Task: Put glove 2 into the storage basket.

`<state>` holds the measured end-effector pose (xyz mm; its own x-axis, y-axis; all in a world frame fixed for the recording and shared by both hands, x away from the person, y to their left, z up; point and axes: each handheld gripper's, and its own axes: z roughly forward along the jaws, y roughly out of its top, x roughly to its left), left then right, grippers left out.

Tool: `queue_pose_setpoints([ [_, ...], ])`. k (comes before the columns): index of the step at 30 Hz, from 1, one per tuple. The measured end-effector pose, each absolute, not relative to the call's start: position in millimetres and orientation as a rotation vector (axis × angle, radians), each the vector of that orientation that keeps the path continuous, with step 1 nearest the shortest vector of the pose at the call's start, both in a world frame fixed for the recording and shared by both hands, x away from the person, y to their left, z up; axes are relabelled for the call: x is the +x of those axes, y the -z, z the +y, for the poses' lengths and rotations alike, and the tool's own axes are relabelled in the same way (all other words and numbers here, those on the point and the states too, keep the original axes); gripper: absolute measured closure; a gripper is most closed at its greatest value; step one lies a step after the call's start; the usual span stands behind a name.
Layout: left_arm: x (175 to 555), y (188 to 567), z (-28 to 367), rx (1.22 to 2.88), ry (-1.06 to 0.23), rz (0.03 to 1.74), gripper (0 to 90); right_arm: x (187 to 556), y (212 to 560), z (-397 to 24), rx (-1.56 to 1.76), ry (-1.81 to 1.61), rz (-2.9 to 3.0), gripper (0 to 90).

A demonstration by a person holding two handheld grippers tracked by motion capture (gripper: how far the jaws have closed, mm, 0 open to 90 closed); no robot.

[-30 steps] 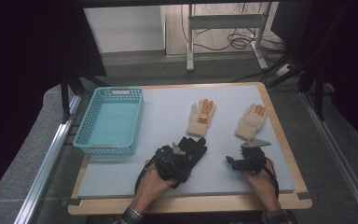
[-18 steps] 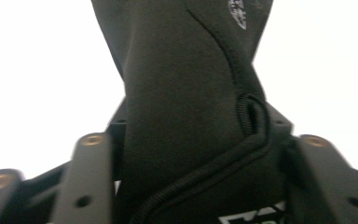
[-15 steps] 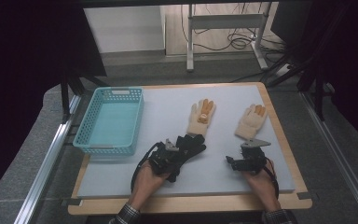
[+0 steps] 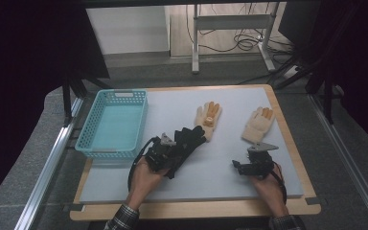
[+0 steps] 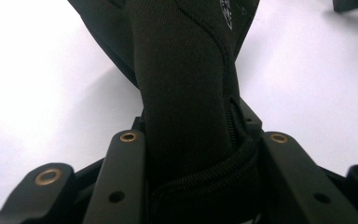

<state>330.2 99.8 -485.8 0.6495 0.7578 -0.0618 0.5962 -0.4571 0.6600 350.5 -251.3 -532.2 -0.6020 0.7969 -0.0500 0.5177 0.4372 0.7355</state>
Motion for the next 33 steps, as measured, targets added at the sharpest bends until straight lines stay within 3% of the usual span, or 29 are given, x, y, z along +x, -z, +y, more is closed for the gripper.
queue_pose_setpoints([
  [13,353,451,121,2.189,-0.416,1.099,65.2,351,532,-251,1.115,-0.978,2.304,19.8],
  [33,388,411,199,2.087,-0.532,1.324,64.5,350,532,-251,1.115,-0.980,2.304,19.7],
])
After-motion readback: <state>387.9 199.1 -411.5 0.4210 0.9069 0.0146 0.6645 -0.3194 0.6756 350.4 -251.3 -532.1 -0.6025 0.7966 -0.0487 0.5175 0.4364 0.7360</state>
